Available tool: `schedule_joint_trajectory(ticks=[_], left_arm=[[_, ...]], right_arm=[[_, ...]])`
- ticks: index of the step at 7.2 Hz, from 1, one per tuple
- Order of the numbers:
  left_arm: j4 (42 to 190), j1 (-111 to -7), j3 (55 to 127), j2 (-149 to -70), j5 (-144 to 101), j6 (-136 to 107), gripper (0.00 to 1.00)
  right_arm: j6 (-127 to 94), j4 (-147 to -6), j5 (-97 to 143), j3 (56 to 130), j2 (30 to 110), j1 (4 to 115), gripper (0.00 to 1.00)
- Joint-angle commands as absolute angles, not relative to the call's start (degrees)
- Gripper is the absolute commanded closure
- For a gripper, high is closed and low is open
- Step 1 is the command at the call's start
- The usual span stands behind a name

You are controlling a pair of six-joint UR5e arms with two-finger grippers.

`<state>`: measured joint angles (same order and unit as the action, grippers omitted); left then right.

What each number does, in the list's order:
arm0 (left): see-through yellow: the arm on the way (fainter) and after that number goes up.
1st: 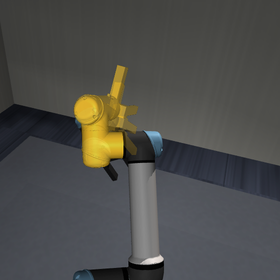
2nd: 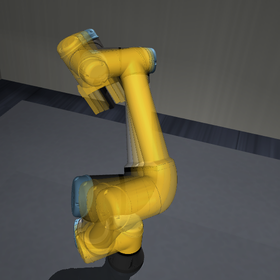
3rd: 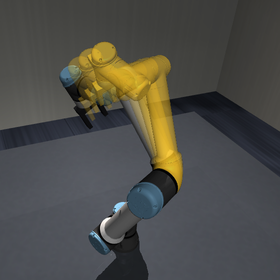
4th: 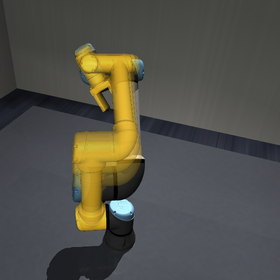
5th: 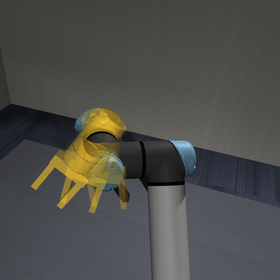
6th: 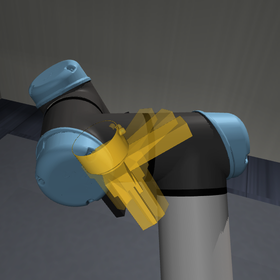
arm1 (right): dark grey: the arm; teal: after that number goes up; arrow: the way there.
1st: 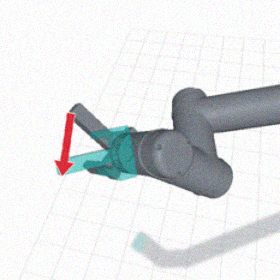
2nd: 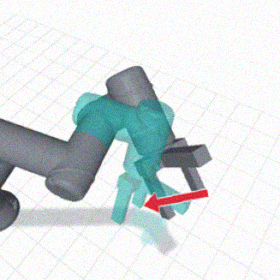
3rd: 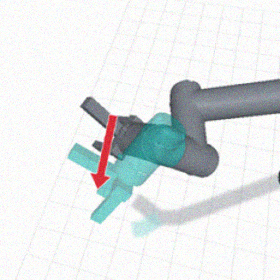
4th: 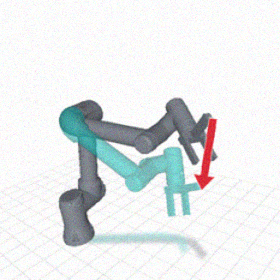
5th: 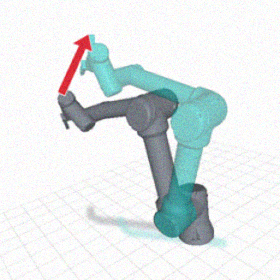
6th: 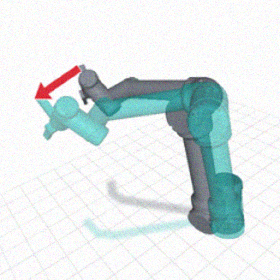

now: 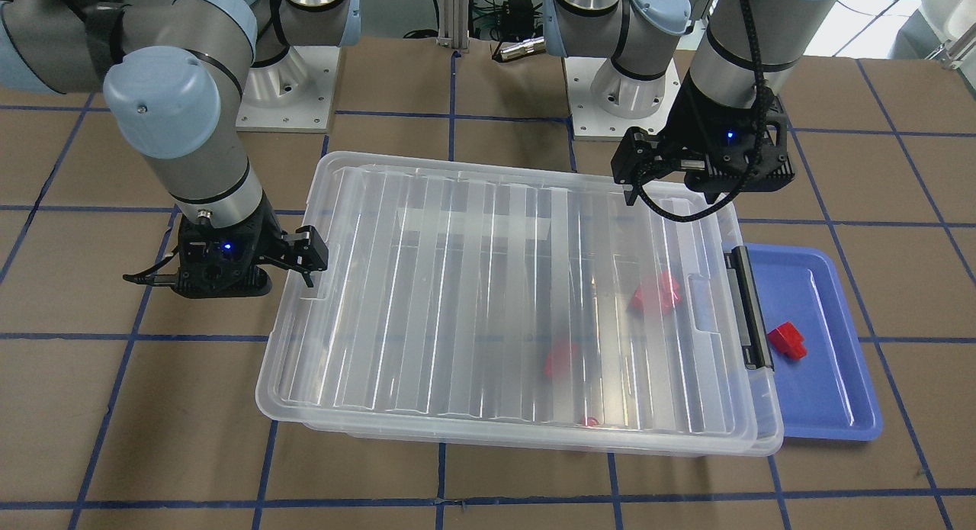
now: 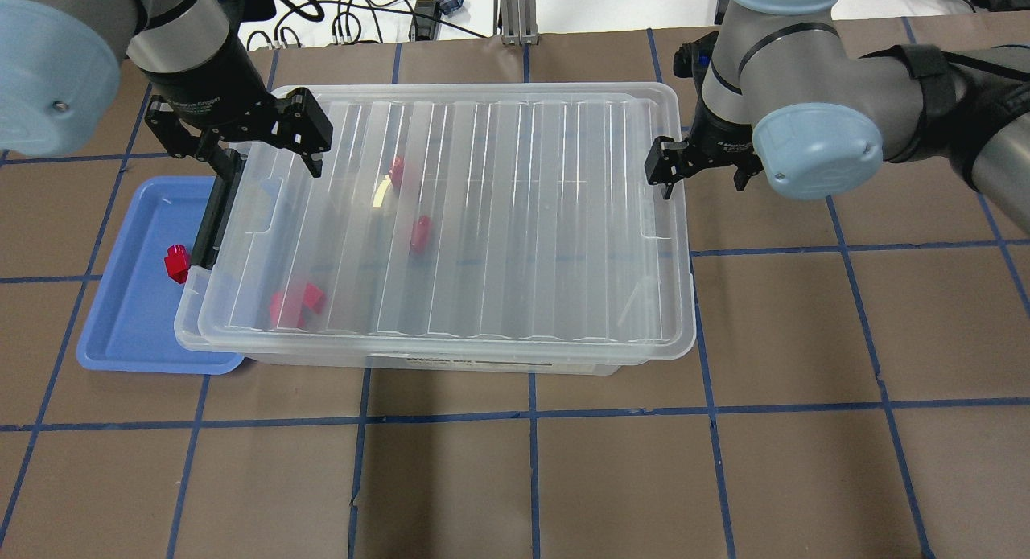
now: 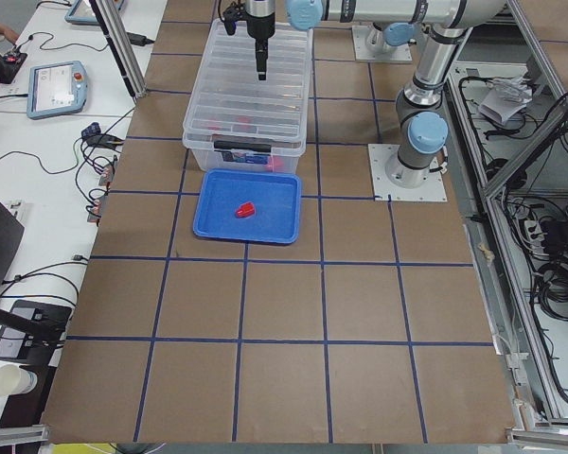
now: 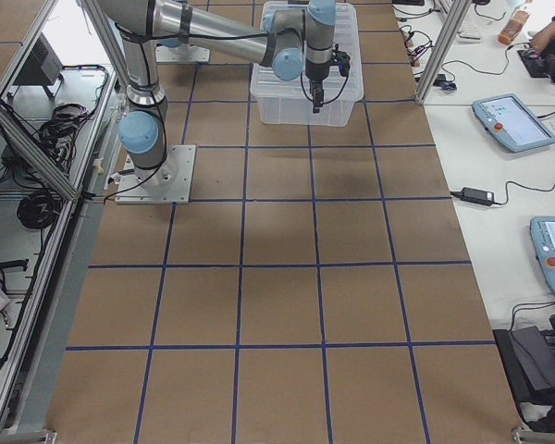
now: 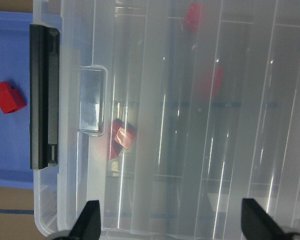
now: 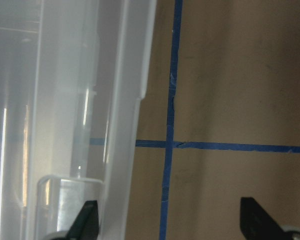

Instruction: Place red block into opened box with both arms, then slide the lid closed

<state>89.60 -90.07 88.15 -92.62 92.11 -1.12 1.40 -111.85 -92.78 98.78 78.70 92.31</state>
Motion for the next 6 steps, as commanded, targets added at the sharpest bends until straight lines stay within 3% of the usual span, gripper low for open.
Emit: schedule_joint_trajectory(ticks=[1, 6], left_arm=[[89.6, -90.1, 88.3, -92.9, 92.1, -1.1, 0.0], [89.6, -89.1, 87.9, -92.3, 92.2, -1.4, 0.0]], right_arm=[[4.8, -112.0, -97.0, 98.9, 78.6, 90.4, 0.0], [8.0, -112.0, -99.0, 98.3, 79.2, 82.1, 0.0]])
